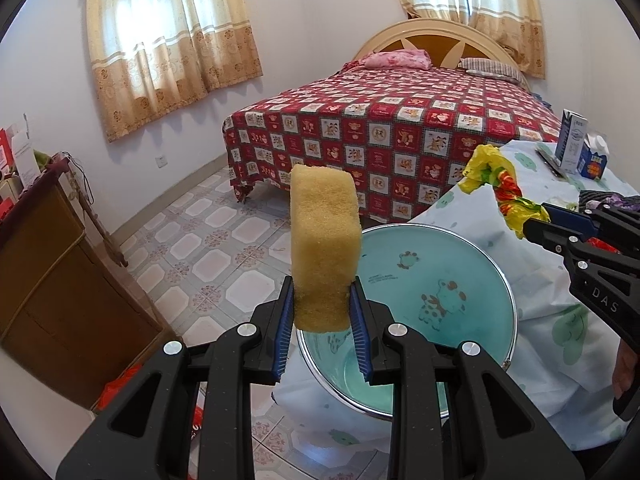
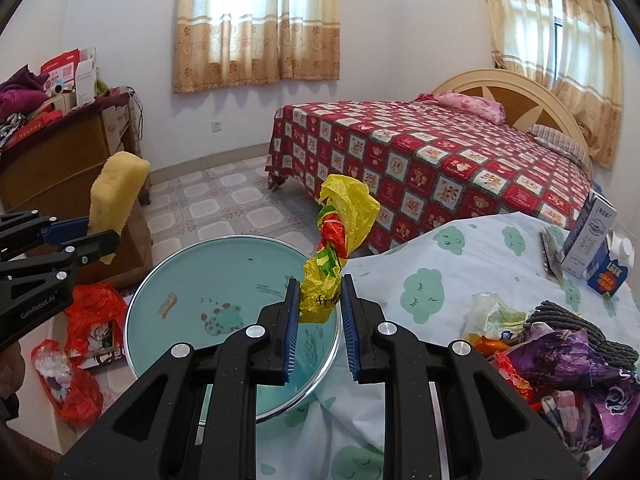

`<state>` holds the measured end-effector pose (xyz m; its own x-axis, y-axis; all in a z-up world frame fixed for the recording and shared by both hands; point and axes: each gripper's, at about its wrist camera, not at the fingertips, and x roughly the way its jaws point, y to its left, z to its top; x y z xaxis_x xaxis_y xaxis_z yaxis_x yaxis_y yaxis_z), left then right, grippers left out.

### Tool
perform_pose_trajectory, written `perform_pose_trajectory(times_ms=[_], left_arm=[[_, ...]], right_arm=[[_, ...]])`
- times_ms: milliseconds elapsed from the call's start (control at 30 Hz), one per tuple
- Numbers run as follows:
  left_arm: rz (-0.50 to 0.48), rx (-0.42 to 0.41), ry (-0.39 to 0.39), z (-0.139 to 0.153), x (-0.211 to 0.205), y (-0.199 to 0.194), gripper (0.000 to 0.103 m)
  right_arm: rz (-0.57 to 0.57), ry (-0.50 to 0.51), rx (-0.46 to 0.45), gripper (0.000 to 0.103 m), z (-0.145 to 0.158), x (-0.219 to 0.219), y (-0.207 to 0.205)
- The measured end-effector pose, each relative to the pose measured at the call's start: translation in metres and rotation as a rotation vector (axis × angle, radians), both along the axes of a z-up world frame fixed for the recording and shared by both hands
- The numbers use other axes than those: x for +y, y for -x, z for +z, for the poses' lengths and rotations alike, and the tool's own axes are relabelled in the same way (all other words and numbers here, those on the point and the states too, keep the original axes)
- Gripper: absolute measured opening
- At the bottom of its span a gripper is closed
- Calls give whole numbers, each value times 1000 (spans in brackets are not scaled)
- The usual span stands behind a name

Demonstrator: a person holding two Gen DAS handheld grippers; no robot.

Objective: Collect trash
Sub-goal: 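Drop the sponge into the bucket with the left gripper while the right drops the wrapper, then grasp the clear plastic bag with the right gripper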

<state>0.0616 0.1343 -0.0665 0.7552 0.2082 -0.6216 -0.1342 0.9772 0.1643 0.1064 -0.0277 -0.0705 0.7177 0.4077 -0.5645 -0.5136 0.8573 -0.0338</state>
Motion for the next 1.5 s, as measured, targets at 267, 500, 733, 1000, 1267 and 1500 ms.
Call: perform_pose_trajectory(times_ms=[267,500,733,1000,1267,1500], left_arm=[[-42,-2,8,-1,-5,2,49],[-74,-8,-4,-2,-17,4,60],[-84,19,-13,-11,-28,4,60],[-200,73,-54,-29,-81,8,60],[-257,101,-77,-43,-131,9,60],[-295,71,-60,-31,-160,1,60]], right_arm=[[49,2,16,25,-4,6,2],[41,-3,33,43,-8,1,1],[-48,-16,-17,44,7,-42,27],[-338,-87,-69,45,23,-177,76],[-523,-115,88,45,-23,-242,64],[-522,-175,247,21,-58,-266,41]])
